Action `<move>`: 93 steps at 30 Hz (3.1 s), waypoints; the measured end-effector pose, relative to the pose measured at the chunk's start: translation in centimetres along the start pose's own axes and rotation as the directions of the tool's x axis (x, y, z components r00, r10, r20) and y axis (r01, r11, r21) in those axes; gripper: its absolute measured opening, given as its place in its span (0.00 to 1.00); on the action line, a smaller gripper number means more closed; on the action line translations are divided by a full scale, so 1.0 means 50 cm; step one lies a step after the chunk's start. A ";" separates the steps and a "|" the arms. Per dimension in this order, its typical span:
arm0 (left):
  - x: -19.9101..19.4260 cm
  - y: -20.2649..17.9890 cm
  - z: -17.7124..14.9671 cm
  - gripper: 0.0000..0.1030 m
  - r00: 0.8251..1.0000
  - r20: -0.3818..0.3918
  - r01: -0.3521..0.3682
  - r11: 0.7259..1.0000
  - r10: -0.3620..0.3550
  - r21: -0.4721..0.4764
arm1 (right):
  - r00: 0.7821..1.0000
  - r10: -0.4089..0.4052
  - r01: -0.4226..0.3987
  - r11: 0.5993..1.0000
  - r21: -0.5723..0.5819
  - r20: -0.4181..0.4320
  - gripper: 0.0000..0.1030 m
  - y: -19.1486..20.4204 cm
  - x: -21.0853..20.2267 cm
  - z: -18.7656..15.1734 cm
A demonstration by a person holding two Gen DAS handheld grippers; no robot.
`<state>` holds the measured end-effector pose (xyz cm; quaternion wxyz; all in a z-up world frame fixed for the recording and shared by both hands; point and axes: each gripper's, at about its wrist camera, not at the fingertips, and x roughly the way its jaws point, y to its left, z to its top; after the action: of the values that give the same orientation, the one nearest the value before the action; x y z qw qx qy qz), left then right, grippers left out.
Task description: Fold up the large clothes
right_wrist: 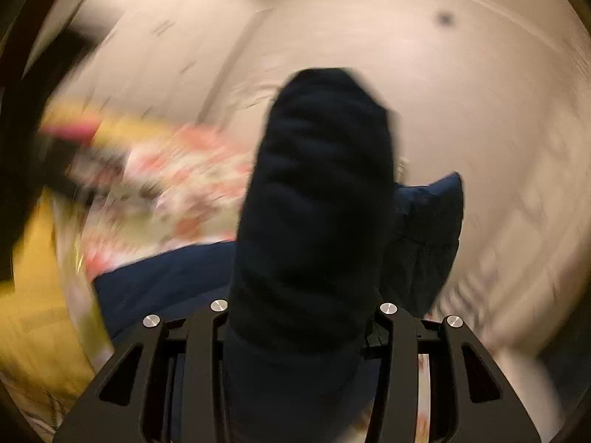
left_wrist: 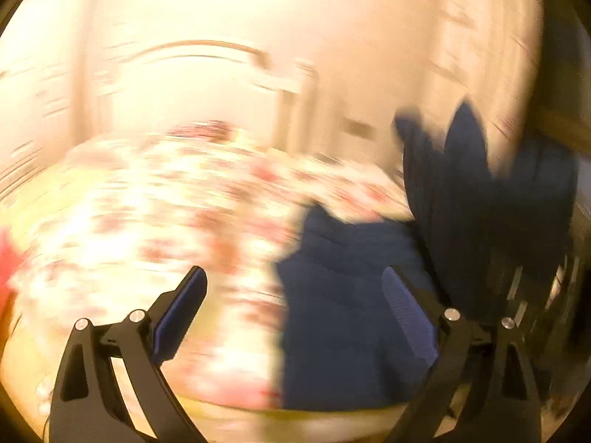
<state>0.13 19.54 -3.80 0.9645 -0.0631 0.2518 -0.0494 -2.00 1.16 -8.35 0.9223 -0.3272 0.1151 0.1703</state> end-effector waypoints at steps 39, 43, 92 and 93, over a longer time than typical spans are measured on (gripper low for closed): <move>0.434 -0.178 0.053 0.98 0.976 -0.183 -0.053 0.950 0.114 0.308 | 0.965 0.253 -0.257 0.873 0.415 0.066 0.78 -0.257 0.085 -0.098; 0.427 -0.178 0.051 0.98 0.978 -0.148 -0.097 0.944 0.150 0.314 | 0.972 0.230 -0.180 0.848 0.498 -0.040 0.50 -0.326 0.213 -0.089; 0.184 -0.109 -0.101 0.98 0.970 -0.212 -0.084 0.985 0.115 0.151 | 0.799 0.384 -0.350 0.923 0.161 -0.463 0.47 -0.053 0.522 0.095; 0.183 -0.110 -0.104 0.98 0.971 -0.207 -0.085 0.984 0.117 0.159 | 0.798 0.402 -0.356 0.916 0.187 -0.449 0.47 -0.063 0.517 0.098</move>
<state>5.17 12.46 -11.87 0.9348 0.0277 0.3532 -0.0254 23.37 8.18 -11.20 0.8263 -0.2859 0.4100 0.2597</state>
